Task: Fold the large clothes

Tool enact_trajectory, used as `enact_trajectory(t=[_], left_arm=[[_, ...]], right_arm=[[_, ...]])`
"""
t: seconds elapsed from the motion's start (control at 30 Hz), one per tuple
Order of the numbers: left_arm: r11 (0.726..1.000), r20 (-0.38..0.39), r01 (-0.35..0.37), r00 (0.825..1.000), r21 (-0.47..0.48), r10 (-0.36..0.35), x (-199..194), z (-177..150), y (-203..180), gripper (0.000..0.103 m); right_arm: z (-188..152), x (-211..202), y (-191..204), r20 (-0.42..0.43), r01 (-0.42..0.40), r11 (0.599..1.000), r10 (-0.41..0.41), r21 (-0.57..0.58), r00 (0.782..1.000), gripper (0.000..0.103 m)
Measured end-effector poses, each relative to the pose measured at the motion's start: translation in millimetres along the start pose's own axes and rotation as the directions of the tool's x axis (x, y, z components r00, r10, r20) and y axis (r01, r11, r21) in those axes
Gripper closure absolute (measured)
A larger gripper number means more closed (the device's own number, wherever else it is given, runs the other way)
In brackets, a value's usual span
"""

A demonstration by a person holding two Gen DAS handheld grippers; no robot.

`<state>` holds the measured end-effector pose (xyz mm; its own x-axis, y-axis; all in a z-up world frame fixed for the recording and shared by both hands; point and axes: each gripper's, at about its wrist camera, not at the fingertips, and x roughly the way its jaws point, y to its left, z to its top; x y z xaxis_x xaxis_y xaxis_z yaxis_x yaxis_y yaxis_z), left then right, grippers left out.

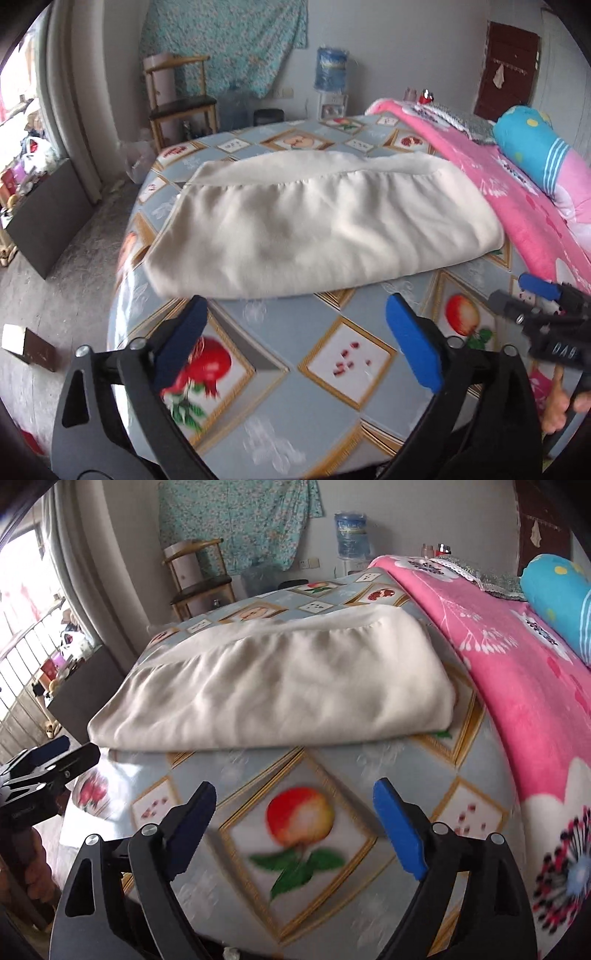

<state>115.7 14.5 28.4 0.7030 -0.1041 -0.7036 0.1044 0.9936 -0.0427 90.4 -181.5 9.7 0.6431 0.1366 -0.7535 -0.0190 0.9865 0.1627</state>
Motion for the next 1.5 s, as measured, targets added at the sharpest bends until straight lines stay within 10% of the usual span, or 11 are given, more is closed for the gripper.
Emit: enact_trajectory(t=[0.3, 0.8, 1.5], left_arm=[[0.977, 0.055, -0.211, 0.976, -0.019, 0.212, -41, 1, -13, 0.008], [0.974, 0.151, -0.227, 0.962, -0.016, 0.227, -65, 15, -19, 0.008], [0.984, -0.114, -0.174, 0.979, -0.035, 0.169, 4, 8, -38, 0.008]], right_arm=[[1, -32, 16, 0.069, 0.088, 0.995, -0.085, -0.04, 0.994, 0.008], [13, -77, 32, 0.267, 0.333, 0.94, -0.302, -0.076, 0.915, 0.006], [12, -28, 3, 0.036, 0.19, 0.981, -0.189, -0.045, 0.981, 0.006]])
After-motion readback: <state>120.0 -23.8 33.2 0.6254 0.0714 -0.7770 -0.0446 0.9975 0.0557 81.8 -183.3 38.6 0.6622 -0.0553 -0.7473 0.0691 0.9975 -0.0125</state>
